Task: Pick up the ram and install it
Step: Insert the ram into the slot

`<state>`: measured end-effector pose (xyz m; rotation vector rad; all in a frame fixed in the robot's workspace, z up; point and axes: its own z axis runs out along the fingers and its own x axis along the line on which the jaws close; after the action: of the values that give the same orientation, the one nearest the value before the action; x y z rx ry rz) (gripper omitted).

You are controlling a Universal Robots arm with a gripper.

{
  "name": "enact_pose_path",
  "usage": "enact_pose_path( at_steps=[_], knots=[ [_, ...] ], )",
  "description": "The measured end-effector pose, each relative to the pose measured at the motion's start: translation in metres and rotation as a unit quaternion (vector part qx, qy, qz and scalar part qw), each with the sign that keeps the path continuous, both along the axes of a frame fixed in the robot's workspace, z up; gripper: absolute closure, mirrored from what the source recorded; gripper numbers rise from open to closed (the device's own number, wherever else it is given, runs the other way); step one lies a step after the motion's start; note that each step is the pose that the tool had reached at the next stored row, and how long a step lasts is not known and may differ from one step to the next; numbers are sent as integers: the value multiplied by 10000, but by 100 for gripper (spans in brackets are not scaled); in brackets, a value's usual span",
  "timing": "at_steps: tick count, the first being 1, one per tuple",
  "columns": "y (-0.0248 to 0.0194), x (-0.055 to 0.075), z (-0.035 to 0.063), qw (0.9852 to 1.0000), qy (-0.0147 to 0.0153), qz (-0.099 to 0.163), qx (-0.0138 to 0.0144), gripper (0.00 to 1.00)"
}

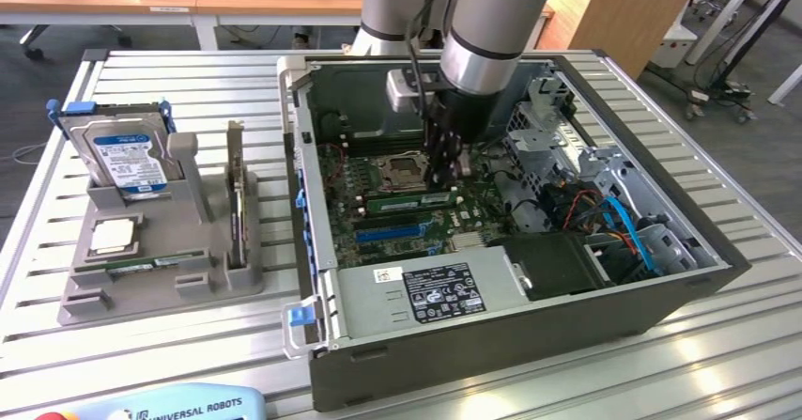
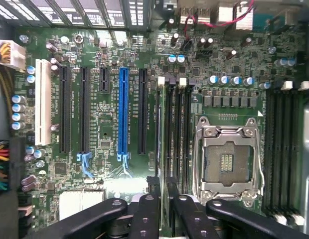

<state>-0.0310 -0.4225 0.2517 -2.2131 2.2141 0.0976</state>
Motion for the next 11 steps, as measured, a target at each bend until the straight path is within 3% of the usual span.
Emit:
enact_pose_path(
  at_steps=[5,11],
  knots=[
    [0,0,115,10000,0,0,0,81],
    [0,0,149,10000,0,0,1,81]
  ],
)
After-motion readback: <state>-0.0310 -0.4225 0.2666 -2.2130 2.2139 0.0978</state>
